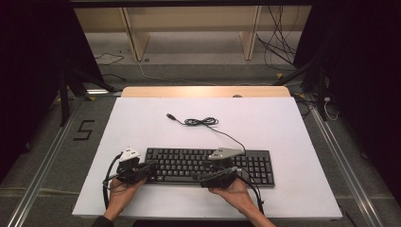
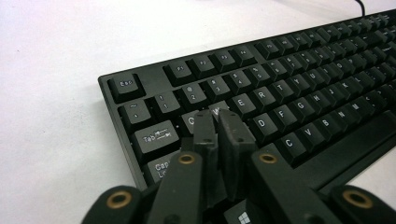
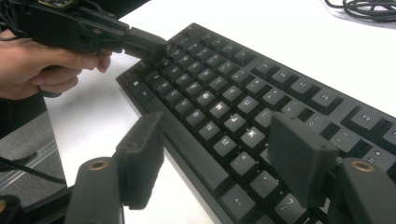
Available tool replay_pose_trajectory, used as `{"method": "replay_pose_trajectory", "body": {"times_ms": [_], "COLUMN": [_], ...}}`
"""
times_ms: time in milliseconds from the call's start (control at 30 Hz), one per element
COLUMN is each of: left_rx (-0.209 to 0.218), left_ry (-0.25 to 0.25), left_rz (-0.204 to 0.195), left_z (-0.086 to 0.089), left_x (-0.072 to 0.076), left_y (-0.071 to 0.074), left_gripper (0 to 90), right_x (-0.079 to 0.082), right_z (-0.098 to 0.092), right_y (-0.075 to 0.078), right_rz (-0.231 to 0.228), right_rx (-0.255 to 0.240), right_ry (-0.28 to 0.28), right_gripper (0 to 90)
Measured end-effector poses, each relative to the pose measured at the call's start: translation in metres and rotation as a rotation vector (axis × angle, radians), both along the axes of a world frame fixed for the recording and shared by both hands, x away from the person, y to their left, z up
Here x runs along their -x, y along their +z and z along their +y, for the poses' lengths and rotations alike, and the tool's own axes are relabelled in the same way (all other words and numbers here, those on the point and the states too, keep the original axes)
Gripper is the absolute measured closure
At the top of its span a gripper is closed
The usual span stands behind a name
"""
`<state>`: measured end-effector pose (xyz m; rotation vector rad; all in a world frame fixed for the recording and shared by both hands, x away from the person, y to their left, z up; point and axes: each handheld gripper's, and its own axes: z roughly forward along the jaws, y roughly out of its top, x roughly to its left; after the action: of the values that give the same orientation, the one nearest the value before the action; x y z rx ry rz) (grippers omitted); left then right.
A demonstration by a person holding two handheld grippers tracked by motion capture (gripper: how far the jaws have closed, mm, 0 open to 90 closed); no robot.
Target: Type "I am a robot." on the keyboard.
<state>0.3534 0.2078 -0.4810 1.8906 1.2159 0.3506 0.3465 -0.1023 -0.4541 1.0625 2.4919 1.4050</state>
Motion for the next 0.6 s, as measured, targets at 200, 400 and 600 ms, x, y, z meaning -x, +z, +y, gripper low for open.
{"method": "replay_pose_trajectory", "body": {"times_ms": [200,400,600], "left_rx": [-0.009,-0.012,-0.013], "left_ry": [-0.009,-0.008,-0.01], "left_rz": [0.006,0.012,0.011], "left_z": [-0.0016,-0.0034,-0.0036], "left_x": [-0.0026,-0.0047,-0.005], "left_y": [-0.0009,-0.0019,-0.002], "left_gripper": [88.7,88.8,88.8], "right_x": [0.002,0.0039,0.0055], "right_z": [-0.0017,-0.0027,-0.0038], "right_y": [0.0013,0.0013,0.0015], "right_rz": [-0.006,-0.003,-0.001], "right_rx": [-0.003,-0.003,-0.005], "right_ry": [-0.001,0.002,0.004], "right_gripper": [36.4,35.9,35.7]}}
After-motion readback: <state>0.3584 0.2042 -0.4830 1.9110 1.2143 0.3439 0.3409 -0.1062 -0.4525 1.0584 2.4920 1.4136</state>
